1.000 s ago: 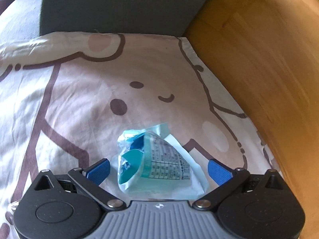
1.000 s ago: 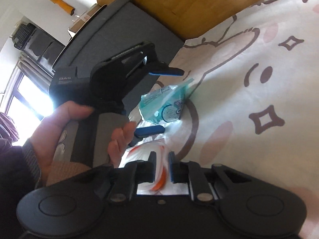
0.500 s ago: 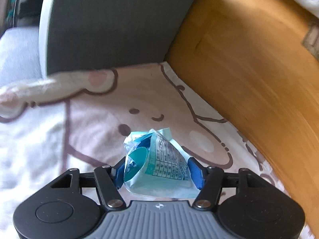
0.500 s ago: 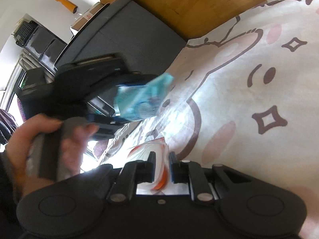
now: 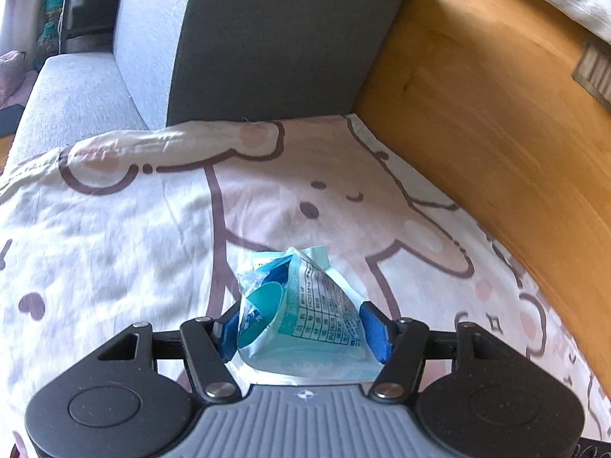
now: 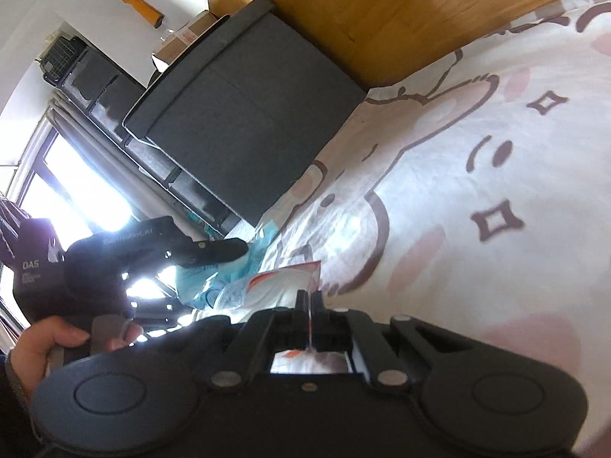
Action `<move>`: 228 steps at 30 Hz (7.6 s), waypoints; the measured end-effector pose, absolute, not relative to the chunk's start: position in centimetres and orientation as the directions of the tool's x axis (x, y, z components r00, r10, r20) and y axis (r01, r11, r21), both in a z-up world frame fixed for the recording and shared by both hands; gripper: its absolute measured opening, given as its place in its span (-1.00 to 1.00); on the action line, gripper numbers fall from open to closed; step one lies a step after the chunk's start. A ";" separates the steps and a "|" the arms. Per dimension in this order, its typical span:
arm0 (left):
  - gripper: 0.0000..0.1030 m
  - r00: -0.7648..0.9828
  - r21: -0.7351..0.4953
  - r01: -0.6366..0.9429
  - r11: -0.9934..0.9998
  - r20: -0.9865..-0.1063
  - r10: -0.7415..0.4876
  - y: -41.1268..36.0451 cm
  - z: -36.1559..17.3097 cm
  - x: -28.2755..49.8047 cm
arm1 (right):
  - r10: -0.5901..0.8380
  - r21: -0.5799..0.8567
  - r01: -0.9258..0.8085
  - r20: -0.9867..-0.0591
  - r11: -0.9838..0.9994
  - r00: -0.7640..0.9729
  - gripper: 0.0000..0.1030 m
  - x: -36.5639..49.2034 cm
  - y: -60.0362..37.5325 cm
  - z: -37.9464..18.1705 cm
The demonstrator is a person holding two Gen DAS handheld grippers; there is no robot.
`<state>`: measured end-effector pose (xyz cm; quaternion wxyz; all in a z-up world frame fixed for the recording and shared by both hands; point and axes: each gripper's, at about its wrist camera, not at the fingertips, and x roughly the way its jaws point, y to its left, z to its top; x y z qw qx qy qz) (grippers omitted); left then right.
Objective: Collect trash
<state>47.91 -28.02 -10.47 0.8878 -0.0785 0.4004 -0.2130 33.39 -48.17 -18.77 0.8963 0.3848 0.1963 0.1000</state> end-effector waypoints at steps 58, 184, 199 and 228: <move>0.07 0.620 -0.187 0.424 0.886 -0.653 -0.435 -24.8 -10.2 38.3 | 0.227 0.692 0.091 -0.354 0.716 0.907 -0.89 26.8 -46.3 -18.9; 0.89 0.308 -0.262 -0.225 0.939 -0.933 -0.186 11.8 -35.0 29.5 | 0.071 -0.078 -0.340 -0.912 0.937 0.404 -0.38 31.0 -7.1 -30.4; 1.00 0.329 -0.164 -0.201 0.966 -0.940 -0.091 11.9 -31.8 28.0 | 0.108 -0.050 -0.340 -0.897 0.939 0.429 0.11 29.7 -7.8 -27.3; 1.00 0.505 -0.084 -0.171 0.982 -0.863 0.014 12.1 -18.9 19.5 | 0.137 -0.013 -0.258 -0.820 0.966 0.556 0.89 22.5 -10.1 -16.7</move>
